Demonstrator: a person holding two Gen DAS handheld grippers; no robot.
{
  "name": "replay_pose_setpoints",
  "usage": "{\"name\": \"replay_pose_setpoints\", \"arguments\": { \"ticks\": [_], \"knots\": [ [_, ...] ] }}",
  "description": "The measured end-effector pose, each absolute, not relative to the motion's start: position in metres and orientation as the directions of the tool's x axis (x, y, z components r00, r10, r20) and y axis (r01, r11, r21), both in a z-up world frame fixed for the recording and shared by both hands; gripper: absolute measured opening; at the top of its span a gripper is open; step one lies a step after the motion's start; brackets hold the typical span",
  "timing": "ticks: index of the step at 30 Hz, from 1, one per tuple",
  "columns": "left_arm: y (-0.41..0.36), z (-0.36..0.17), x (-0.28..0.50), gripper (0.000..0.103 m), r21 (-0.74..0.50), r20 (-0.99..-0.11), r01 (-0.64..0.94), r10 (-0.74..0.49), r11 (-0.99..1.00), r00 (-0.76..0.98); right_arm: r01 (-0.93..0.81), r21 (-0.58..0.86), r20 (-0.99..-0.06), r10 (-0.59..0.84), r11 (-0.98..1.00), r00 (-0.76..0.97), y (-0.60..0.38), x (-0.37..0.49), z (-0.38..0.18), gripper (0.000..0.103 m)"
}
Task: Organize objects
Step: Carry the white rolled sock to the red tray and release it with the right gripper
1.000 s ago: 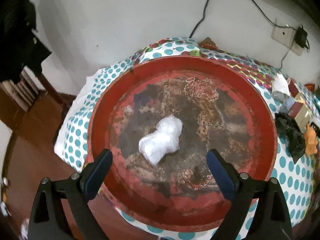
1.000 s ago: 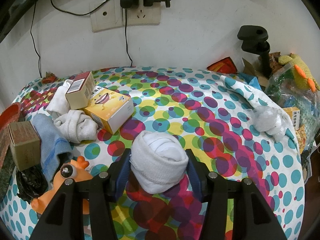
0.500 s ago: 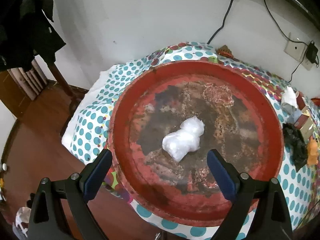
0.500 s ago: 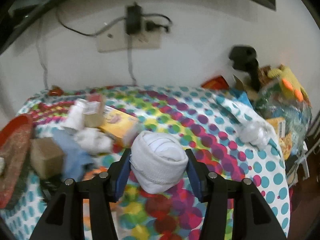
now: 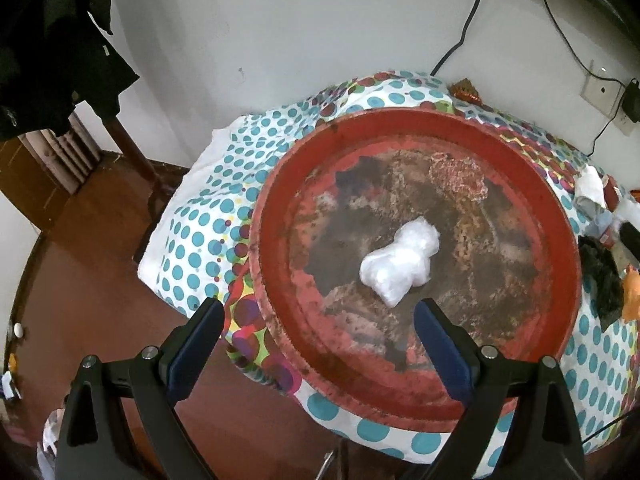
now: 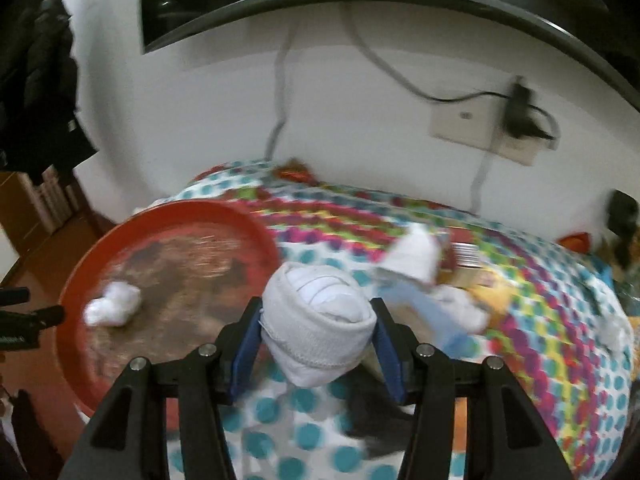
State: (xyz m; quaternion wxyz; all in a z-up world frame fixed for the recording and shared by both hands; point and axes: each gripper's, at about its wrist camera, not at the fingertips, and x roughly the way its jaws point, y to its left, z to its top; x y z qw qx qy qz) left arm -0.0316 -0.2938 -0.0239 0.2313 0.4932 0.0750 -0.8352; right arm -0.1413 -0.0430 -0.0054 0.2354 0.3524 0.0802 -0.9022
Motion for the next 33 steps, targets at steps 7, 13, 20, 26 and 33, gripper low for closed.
{"name": "replay_pose_setpoints", "arguments": {
  "ticks": [7, 13, 20, 26, 33],
  "knots": [
    [-0.298, -0.021, -0.029, 0.095, 0.075, -0.863, 0.45, -0.285, -0.89, -0.418, 0.55, 0.009, -0.708, -0.394, -0.835, -0.586, -0.103, -0.138, -0.018, 0.053],
    [-0.301, -0.019, -0.027, 0.095, 0.069, -0.862, 0.449, -0.28, -0.891, -0.422, 0.572, -0.029, -0.747, -0.363, -0.82, -0.557, -0.136, -0.143, -0.037, 0.053],
    [-0.309, -0.017, -0.023, 0.095, 0.055, -0.863, 0.454, -0.271, -0.889, -0.426, 0.575, -0.045, -0.772, -0.336, -0.817, -0.539, -0.152, -0.148, -0.052, 0.053],
    [-0.315, -0.013, -0.019, 0.095, 0.034, -0.86, 0.457, -0.26, -0.889, -0.44, 0.579, -0.042, -0.782, -0.334, -0.814, -0.527, -0.16, -0.15, -0.057, 0.053],
    [-0.318, -0.01, -0.017, 0.095, 0.035, -0.859, 0.464, -0.264, -0.885, -0.439, 0.578, -0.019, -0.802, -0.333, -0.816, -0.495, -0.172, -0.155, -0.065, 0.053]
  ]
}}
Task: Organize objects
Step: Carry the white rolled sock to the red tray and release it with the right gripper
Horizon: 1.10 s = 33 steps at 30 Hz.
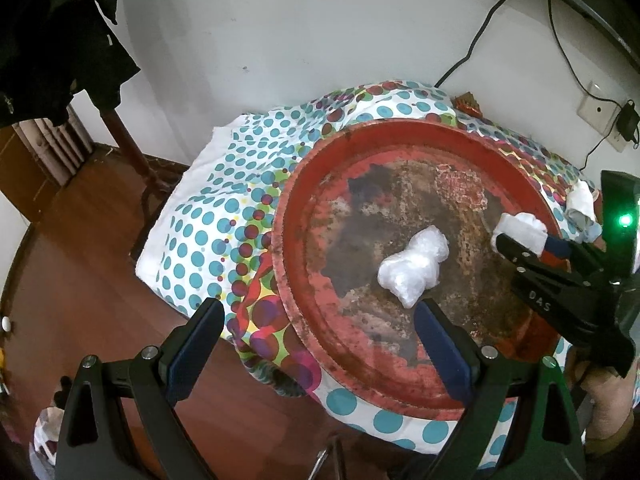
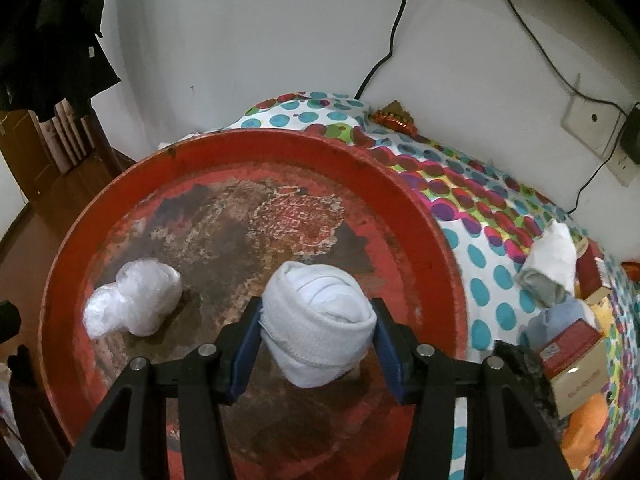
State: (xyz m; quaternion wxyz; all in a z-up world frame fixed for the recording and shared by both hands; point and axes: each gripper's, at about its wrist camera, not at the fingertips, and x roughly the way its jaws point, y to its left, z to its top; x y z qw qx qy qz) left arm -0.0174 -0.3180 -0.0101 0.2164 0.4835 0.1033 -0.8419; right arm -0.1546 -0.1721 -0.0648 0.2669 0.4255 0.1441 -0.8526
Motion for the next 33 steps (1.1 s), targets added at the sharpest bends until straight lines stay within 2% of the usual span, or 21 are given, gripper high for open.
{"name": "replay_pose_setpoints", "arguments": {
  "ticks": [13, 17, 20, 27, 33],
  "knots": [
    [-0.322, -0.013, -0.017, 0.095, 0.019, -0.873, 0.473, -0.245, -0.881, -0.422, 0.567, -0.019, -0.812, -0.319, -0.823, -0.49, -0.179, -0.153, -0.073, 0.055],
    [-0.32, -0.013, -0.018, 0.095, 0.018, -0.874, 0.469, -0.242, -0.883, -0.422, 0.583, -0.061, -0.812, -0.3, -0.81, -0.501, -0.182, -0.148, -0.073, 0.059],
    [-0.317, -0.012, -0.019, 0.095, 0.018, -0.873, 0.463, -0.24, -0.886, -0.425, 0.574, -0.079, -0.799, -0.292, -0.815, -0.525, -0.179, -0.144, -0.07, 0.066],
    [-0.305, -0.01, -0.021, 0.095, 0.031, -0.869, 0.44, -0.241, -0.898, -0.431, 0.559, -0.081, -0.775, -0.301, -0.825, -0.556, -0.158, -0.132, -0.051, 0.068],
    [-0.289, -0.01, -0.025, 0.095, 0.039, -0.867, 0.402, -0.23, -0.915, -0.441, 0.52, -0.025, -0.754, -0.325, -0.854, -0.571, -0.119, -0.123, -0.031, 0.069]
  ]
}}
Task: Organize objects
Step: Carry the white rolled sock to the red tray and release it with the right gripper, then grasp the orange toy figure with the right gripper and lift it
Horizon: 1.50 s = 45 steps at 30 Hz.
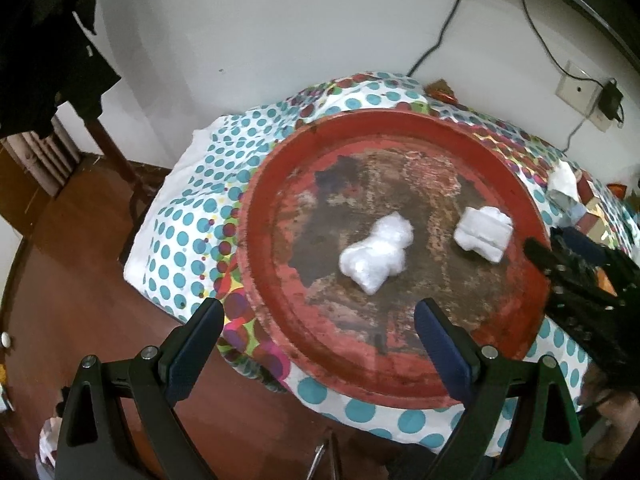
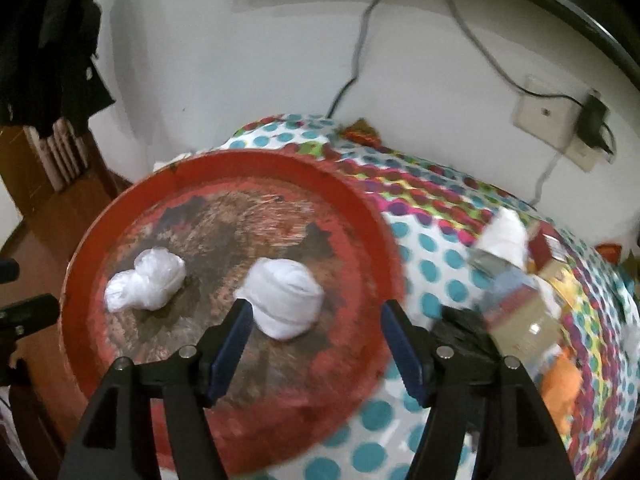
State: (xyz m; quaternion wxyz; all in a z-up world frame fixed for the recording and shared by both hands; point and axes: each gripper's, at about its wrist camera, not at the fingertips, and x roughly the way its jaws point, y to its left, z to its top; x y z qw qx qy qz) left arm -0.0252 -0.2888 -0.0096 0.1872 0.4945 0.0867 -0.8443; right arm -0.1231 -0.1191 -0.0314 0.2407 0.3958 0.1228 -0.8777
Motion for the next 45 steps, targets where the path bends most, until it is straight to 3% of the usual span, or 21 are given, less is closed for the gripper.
{"name": "replay_pose_setpoints", "arguments": {
  "ticks": [9, 22, 41, 45],
  "knots": [
    [-0.276, -0.013, -0.029, 0.095, 0.056, -0.87, 0.372, -0.228, -0.926, -0.438, 0.473, 0.007, -0.74, -0.322, -0.881, -0.59, -0.062, -0.128, -0.018, 0.073],
    [-0.263, -0.02, -0.032, 0.095, 0.068, -0.878, 0.34, -0.218, -0.938, -0.427, 0.184, 0.057, -0.776, -0.16, -0.981, -0.611, 0.082, -0.135, -0.039, 0.073],
    [-0.253, -0.03, -0.037, 0.096, 0.083, -0.887, 0.32, -0.216, -0.944, -0.409, 0.039, 0.06, -0.817, -0.071, -0.997, -0.573, 0.093, -0.187, -0.084, 0.073],
    [-0.248, -0.032, -0.039, 0.096, 0.085, -0.886, 0.313, -0.216, -0.946, -0.41, 0.049, 0.084, -0.809, -0.097, -0.995, -0.58, 0.099, -0.188, -0.088, 0.063]
  ]
}}
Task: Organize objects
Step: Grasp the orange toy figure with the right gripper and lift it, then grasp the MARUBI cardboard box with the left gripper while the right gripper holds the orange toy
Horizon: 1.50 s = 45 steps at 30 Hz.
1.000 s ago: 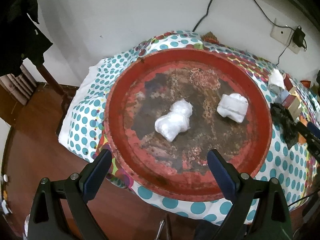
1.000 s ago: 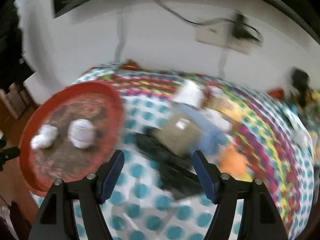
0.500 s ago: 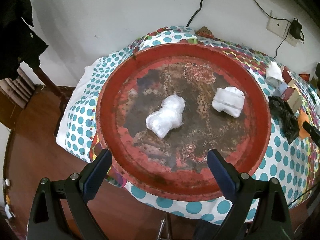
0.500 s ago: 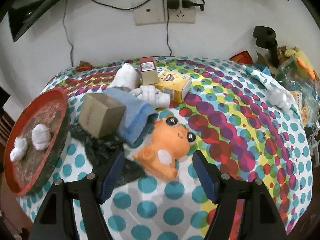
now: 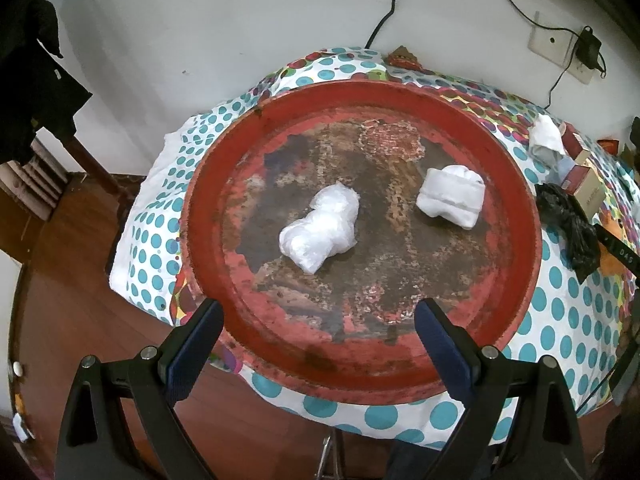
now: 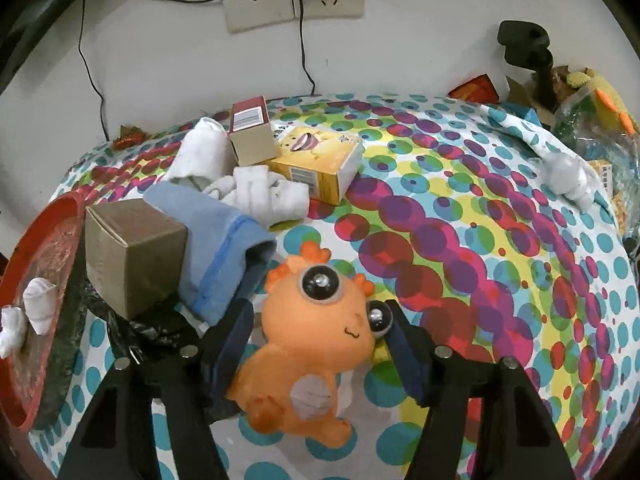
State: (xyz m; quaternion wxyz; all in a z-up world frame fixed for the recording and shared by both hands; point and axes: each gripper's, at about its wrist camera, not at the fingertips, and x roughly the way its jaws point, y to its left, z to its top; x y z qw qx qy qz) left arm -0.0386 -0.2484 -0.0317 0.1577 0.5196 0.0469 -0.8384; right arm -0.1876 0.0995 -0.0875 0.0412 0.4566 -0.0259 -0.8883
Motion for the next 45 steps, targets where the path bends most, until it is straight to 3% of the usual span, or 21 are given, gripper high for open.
{"name": "replay_pose_setpoints", "arguments": {
  "ticks": [3, 20, 28, 35, 45],
  "knots": [
    [-0.242, -0.035, -0.04, 0.096, 0.09, -0.887, 0.3, -0.213, -0.95, -0.41, 0.066, 0.083, -0.793, -0.106, -0.994, -0.6, 0.104, -0.186, -0.085, 0.056],
    [-0.169, -0.032, -0.054, 0.096, 0.101, -0.847, 0.121, -0.149, -0.988, -0.51, 0.018, -0.178, -0.717, 0.117, -0.984, -0.687, 0.161, -0.202, -0.08, 0.055],
    [-0.108, -0.028, -0.084, 0.096, 0.086, -0.829, 0.002, -0.072, -0.996, -0.554, 0.041, -0.134, -0.72, 0.069, -0.99, -0.691, 0.165, -0.205, -0.083, 0.055],
    [-0.056, -0.043, -0.122, 0.096, 0.143, -0.811, -0.088, -0.066, -0.986, -0.581, 0.031, -0.052, -0.744, 0.018, -0.998, -0.667, 0.177, -0.209, -0.087, 0.055],
    [-0.027, -0.052, -0.168, 0.096, 0.081, -0.82, -0.131, 0.009, -0.988, -0.572, 0.042, -0.058, -0.749, 0.016, -0.997, -0.663, 0.173, -0.21, -0.087, 0.055]
  ]
}}
